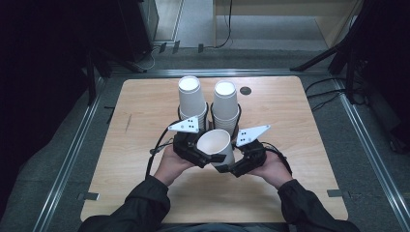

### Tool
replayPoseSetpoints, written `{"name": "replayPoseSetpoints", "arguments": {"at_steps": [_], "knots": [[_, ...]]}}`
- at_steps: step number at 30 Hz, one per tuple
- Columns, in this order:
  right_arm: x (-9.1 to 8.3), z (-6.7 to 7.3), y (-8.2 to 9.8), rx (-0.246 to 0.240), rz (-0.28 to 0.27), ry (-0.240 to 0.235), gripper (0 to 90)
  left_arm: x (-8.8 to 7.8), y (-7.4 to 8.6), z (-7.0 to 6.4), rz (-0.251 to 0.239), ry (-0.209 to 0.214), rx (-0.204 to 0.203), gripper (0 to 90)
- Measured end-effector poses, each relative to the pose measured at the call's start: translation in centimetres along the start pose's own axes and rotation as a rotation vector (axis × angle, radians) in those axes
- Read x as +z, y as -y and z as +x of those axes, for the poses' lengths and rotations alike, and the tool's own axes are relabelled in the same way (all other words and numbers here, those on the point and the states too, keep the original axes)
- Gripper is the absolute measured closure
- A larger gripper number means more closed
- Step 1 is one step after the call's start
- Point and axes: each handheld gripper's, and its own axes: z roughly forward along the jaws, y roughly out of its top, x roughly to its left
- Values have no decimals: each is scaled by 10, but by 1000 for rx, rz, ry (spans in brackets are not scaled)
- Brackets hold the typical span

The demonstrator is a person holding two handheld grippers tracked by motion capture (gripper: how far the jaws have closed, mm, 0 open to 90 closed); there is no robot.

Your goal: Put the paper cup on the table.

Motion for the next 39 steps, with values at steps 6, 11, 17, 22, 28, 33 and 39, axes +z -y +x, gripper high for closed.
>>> {"name": "replayPoseSetpoints", "arguments": {"at_steps": [6,11,17,22,28,33,39], "knots": [[-3,-2,0,-7,7,4,241,-3,0,2,22,-3,-14,182],[1,-3,0,5,34,-10,237,-3,-2,4,77,4,-18,198],[0,-3,1,24,56,1,185,-10,-4,9,74,-13,-34,198],[-3,-4,1,30,71,39,184,-18,-3,10,93,-46,-17,198],[-5,1,3,14,114,77,175,-20,-2,12,146,-73,5,196],[-10,2,1,10,93,89,177,-19,0,14,197,-83,5,192],[-18,5,4,1,88,128,177,-24,2,15,226,-116,30,191]]}}
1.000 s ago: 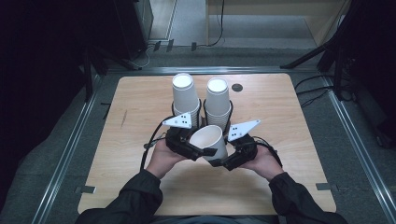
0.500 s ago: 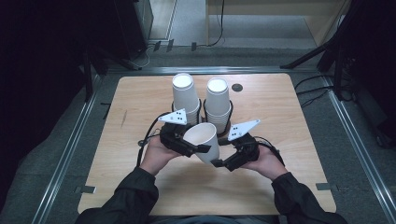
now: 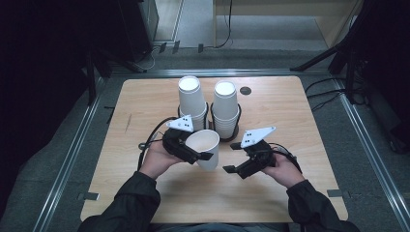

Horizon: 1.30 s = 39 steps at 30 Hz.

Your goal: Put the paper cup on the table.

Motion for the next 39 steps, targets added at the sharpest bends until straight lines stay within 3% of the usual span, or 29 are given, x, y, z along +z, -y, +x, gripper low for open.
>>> {"name": "replayPoseSetpoints", "arguments": {"at_steps": [4,6,7,8,9,13,21,22,27,30,34,39], "knots": [[-4,-8,6,79,31,12,179,-2,2,2,23,-4,7,186],[-5,-8,6,85,34,26,181,-3,2,2,31,-13,-2,182],[-7,-9,8,78,39,69,181,-4,2,3,23,-9,-30,181],[-7,-9,8,78,39,69,181,-4,2,3,23,-9,-30,181],[-8,-12,11,90,51,111,181,-5,1,3,23,-17,-37,181],[-11,-17,15,119,52,135,181,-9,3,4,32,-26,-18,181],[-15,-26,21,132,56,166,181,-14,9,8,74,-51,-13,181],[-16,-28,21,128,49,190,181,-16,10,9,91,-67,-20,181],[-24,-32,21,136,14,218,181,-23,12,12,76,-74,-18,179],[-26,-33,22,145,21,224,181,-24,14,13,77,-84,-14,178],[-28,-36,24,144,27,250,181,-27,17,16,91,-101,-40,176],[-30,-41,24,161,21,274,183,-35,20,19,76,-109,-42,176]]}}
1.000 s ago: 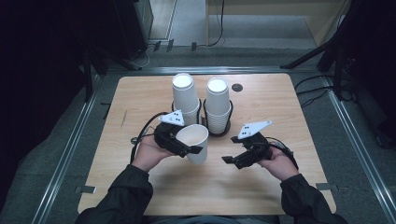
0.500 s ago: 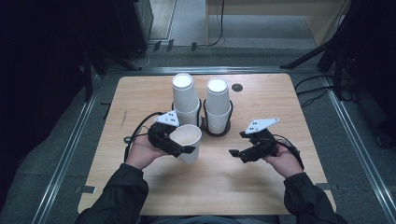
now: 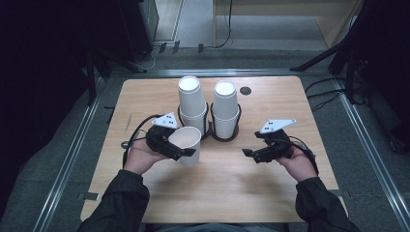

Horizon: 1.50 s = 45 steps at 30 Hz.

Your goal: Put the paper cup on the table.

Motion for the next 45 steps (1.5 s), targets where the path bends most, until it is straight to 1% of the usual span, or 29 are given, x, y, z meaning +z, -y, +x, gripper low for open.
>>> {"name": "replayPoseSetpoints", "arguments": {"at_steps": [2,3,6,8,9,13,16,18,19,20,21,22,25,28,29,31,33,35,37,39,40,41,42,45], "knots": [[0,-2,0,2,8,3,186,-2,2,2,1,-11,-3,176],[1,-3,0,-3,8,5,188,-5,5,5,-3,-15,-10,176],[2,-4,0,-1,11,3,190,-7,7,7,-11,-13,-17,176],[3,-4,0,-3,20,6,190,-10,9,9,-23,-14,-23,176],[5,-6,0,13,44,24,197,-11,11,11,-25,-20,-30,176],[5,-8,-1,21,44,20,197,-14,16,17,-14,-43,-51,175],[5,-9,-2,20,33,18,197,-18,20,21,-19,-54,-66,175],[6,-10,-3,22,37,15,197,-22,24,24,-22,-67,-81,175],[6,-10,-3,22,37,15,197,-22,24,24,-22,-67,-81,175],[7,-10,-3,24,36,14,197,-23,25,26,-20,-72,-88,173],[7,-11,-4,23,36,14,197,-25,28,28,-4,-81,-94,172],[8,-11,-4,18,35,13,197,-26,30,29,0,-83,-96,172],[9,-12,-5,16,38,10,197,-29,34,31,-3,-93,-103,172],[11,-13,-7,16,39,8,197,-36,40,37,-18,-109,-122,172],[11,-13,-7,16,39,8,197,-36,40,37,-18,-109,-122,172],[12,-14,-8,13,37,6,197,-39,45,40,-18,-125,-130,172],[13,-14,-9,12,39,4,197,-40,50,43,-10,-152,-133,172],[13,-14,-9,12,41,3,197,-41,56,47,-11,-164,-151,171],[14,-14,-10,9,43,1,197,-43,60,51,-5,-185,-156,171],[16,-14,-10,8,46,-2,197,-47,63,57,-20,-204,-182,170],[16,-14,-10,5,46,-2,197,-49,64,58,-24,-218,-186,168],[17,-14,-10,7,49,-6,197,-50,66,59,-27,-238,-181,161],[17,-14,-10,7,49,-6,197,-51,67,60,-31,-246,-182,161],[18,-14,-10,4,53,-9,197,-54,71,68,-30,-251,-198,156]]}}
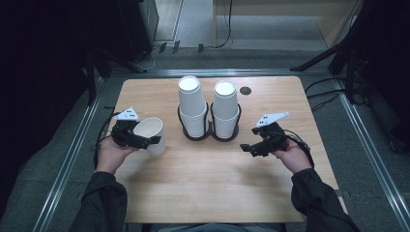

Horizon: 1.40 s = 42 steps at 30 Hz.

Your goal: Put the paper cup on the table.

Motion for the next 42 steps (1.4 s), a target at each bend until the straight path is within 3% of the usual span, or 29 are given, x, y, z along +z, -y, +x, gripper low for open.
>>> {"name": "replayPoseSetpoints", "arguments": {"at_steps": [4,9,16,18,25,32,33,35,42], "knots": [[0,-1,0,2,0,1,197,-2,5,16,-11,-38,-40,146],[1,-1,1,0,9,3,197,-3,5,25,-4,-73,-30,142],[0,0,4,9,11,4,197,1,8,41,3,-121,-63,130],[-1,0,6,10,14,4,197,1,6,47,-31,-142,-99,126],[-1,1,9,1,23,12,199,8,5,60,-42,-141,-159,111],[-5,1,14,4,30,16,201,20,6,59,-14,-135,-92,110],[-6,1,15,-1,32,21,201,23,7,57,-7,-155,-63,118],[-7,2,16,-1,35,23,201,26,8,55,2,-154,-35,117],[-7,1,17,1,33,27,201,27,6,53,3,-141,-34,94]]}}
